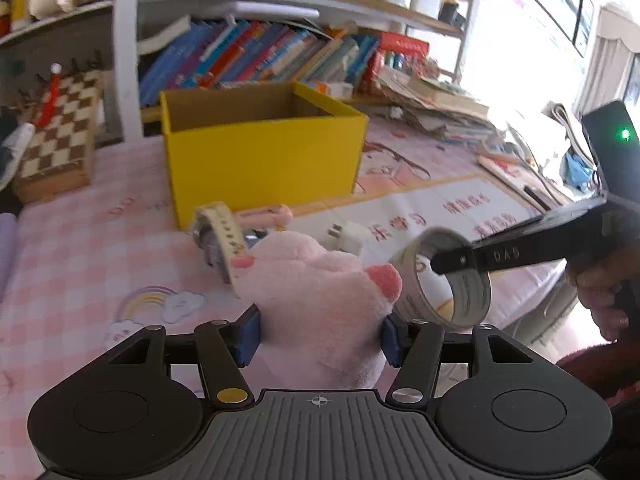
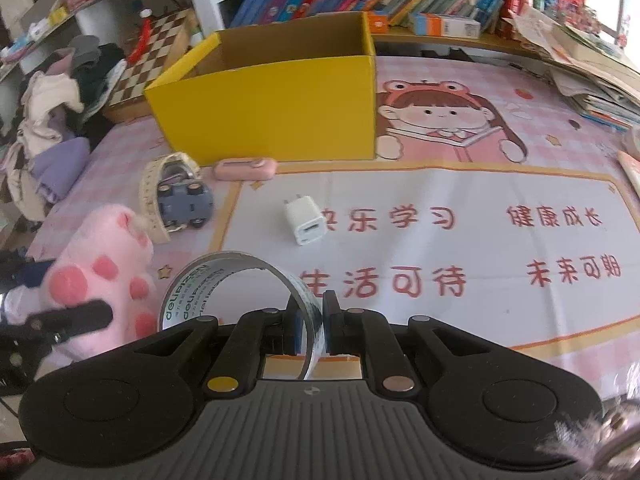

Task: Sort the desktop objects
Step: 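Lift the pink plush and tape roll and carry both toward the yellow box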

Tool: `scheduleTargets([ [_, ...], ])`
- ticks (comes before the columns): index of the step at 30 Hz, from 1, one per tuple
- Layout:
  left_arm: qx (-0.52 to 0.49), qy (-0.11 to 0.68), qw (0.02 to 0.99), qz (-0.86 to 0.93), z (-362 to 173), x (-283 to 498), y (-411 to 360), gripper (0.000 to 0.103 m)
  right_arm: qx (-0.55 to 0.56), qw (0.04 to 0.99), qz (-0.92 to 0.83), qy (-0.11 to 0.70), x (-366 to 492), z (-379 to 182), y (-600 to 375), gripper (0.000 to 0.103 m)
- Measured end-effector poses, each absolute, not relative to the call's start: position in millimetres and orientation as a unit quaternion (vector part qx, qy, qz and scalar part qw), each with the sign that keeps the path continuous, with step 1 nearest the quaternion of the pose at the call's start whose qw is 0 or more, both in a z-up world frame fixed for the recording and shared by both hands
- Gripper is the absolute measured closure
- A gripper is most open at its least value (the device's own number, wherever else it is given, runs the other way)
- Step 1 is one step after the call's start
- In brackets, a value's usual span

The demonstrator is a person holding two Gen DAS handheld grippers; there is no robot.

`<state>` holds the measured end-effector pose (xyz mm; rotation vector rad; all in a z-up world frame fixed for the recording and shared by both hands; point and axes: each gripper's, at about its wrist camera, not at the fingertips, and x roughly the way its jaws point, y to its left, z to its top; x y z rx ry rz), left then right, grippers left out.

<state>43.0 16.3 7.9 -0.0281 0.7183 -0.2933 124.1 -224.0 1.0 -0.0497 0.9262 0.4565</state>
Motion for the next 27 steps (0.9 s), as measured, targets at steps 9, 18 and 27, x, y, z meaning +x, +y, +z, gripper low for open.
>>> scheduleTargets([
  [9,-0.013,0.31,0.943,-0.119,31,35,25,0.045,-0.059,0.868,0.254,0.422,113,15,-206,0.094],
  [18,-0.012,0.285,0.952,-0.113,46,46,29,0.045,-0.062,0.871,0.263,0.41,121,29,-203,0.093],
  [27,-0.002,0.263,0.959,-0.109,57,68,30,0.045,-0.062,0.878,0.273,0.387,149,49,-198,0.093],
])
